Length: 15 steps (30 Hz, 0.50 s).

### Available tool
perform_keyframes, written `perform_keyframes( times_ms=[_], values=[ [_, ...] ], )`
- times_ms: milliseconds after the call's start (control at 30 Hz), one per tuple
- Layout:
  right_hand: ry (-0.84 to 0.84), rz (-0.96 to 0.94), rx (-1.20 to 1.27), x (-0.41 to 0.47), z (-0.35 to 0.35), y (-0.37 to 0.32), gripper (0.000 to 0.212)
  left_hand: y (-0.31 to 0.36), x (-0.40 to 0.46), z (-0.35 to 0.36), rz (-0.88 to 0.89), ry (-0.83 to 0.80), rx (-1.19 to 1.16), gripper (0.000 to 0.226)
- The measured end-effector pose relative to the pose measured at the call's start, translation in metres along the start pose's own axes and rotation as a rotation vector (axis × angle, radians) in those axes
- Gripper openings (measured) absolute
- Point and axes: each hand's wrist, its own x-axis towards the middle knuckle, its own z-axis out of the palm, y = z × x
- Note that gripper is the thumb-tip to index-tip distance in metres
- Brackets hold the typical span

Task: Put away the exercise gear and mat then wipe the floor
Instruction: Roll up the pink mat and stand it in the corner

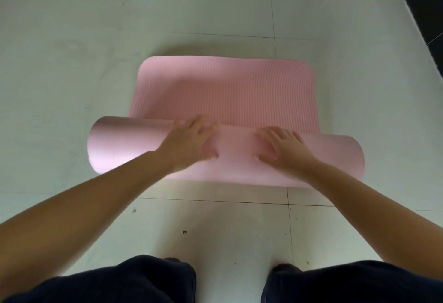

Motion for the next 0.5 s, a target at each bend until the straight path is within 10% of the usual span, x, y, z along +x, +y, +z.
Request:
perform_keyframes(
  times_ms=[200, 500],
  values=[
    [-0.207, -0.048, -0.371, 0.027, -0.003, 0.008, 0.126, -0.015, 0.018, 0.001, -0.063, -0.196, 0.154, 0.127],
    [-0.098, -0.101, -0.327, 0.041, -0.015, 0.012, 0.113, -0.021, 0.027, 0.002, -0.003, -0.067, 0.282, 0.118]
  ],
)
